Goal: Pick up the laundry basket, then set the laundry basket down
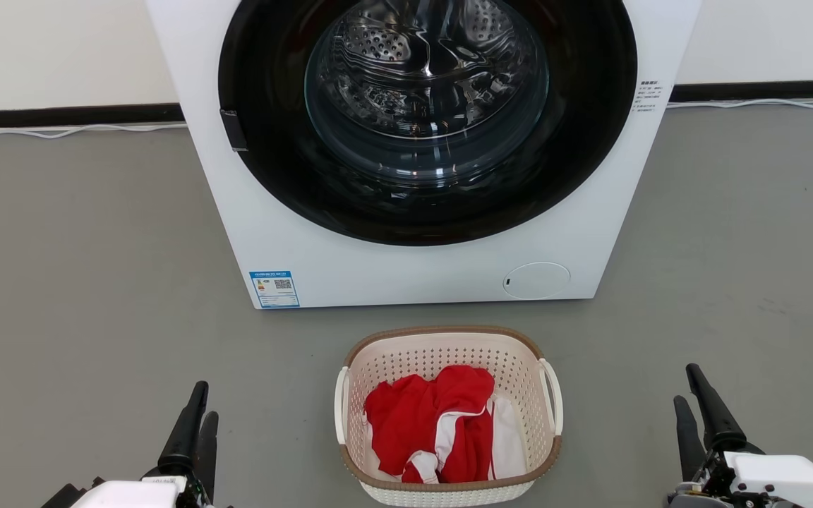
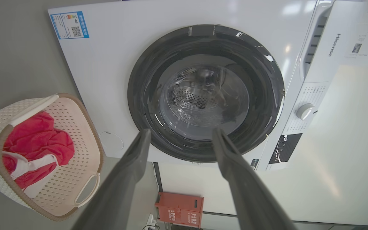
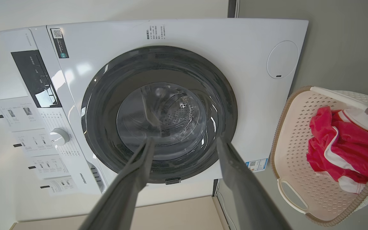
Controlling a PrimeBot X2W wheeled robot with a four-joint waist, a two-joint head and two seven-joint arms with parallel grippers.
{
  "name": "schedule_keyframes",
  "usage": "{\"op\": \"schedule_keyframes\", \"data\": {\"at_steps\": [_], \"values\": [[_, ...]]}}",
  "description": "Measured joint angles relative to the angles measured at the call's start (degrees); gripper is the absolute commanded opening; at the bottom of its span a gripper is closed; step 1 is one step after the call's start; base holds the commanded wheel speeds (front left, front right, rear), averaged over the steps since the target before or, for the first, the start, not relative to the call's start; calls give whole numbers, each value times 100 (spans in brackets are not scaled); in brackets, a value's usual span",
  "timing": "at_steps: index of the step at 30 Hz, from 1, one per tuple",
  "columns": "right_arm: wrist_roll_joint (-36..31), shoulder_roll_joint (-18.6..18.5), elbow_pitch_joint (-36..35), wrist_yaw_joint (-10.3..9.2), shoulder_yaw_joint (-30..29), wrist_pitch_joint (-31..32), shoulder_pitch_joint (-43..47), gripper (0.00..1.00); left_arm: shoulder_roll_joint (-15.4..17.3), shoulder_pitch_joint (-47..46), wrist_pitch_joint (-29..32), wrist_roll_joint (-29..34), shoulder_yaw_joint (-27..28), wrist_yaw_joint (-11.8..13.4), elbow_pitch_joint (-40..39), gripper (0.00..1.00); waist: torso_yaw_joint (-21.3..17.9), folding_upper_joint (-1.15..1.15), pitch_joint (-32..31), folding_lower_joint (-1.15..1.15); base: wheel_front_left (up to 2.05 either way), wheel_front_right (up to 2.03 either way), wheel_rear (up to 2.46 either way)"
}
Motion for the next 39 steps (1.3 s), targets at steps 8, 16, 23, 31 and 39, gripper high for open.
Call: {"op": "schedule_keyframes", "data": {"at_steps": [8, 16, 23, 31, 39], "values": [[-610, -2, -113, 0, 2, -111, 2, 100, 2, 0, -103, 289, -19, 0, -23, 100, 0, 0, 2, 0, 0, 0, 0], [-1457, -3, -202, 1, 20, -232, 2, 100, 2, -1, -246, 758, -40, 47, -56, 100, 2, 0, -2, 0, 0, 0, 0], [-2067, -3, -277, 1, 66, -311, 2, 100, 3, -2, -353, 1222, -55, 57, -96, 100, 3, 0, -6, -1, 0, 0, 0], [-2803, -16, -335, 1, 111, -471, 3, 100, 8, -2, -478, 1815, -124, 115, -141, 100, 3, 0, -5, 0, 0, 0, 0], [-3444, -59, -355, 1, 155, -599, 5, 100, 10, -2, -601, 2364, -187, 151, -159, 100, 2, 0, -10, -1, 0, 0, 0]]}}
